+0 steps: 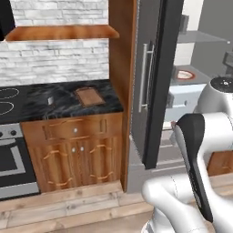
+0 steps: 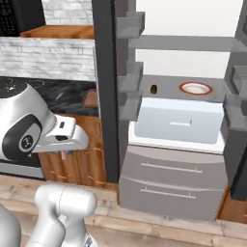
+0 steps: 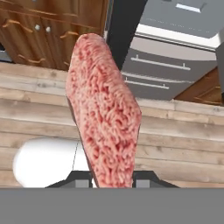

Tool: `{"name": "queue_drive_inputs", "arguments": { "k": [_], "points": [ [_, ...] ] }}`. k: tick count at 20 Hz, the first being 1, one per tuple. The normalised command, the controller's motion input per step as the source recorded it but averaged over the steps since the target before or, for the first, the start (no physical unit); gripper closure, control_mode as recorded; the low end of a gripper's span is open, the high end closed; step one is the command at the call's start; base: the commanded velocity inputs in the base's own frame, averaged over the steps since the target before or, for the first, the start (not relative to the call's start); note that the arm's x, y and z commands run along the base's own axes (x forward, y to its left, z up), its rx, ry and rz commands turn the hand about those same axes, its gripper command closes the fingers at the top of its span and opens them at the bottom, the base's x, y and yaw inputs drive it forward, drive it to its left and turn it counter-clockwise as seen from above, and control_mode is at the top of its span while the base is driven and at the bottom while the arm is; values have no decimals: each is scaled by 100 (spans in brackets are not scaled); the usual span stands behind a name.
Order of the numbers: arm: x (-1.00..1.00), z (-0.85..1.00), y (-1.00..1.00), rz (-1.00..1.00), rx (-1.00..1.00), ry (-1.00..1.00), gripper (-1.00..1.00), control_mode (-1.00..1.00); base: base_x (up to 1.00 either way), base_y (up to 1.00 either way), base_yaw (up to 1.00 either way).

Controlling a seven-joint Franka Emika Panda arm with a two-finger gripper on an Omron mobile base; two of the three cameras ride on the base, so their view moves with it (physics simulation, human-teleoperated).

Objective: Retrieve the steak from the fridge and place it on the cutting board.

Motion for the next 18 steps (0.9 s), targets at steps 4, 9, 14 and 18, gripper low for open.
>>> {"name": "queue_drive_inputs", "arguments": {
  "k": [4,9,14,18],
  "points": [
    [0,0,0,0,0,0,100,100,-3,85,-4],
    [0,0,0,0,0,0,100,100,4,88,-1],
    [0,0,0,0,0,0,100,100,28,94,-1],
    [0,0,0,0,0,0,100,100,75,56,-11]
  ]
}}
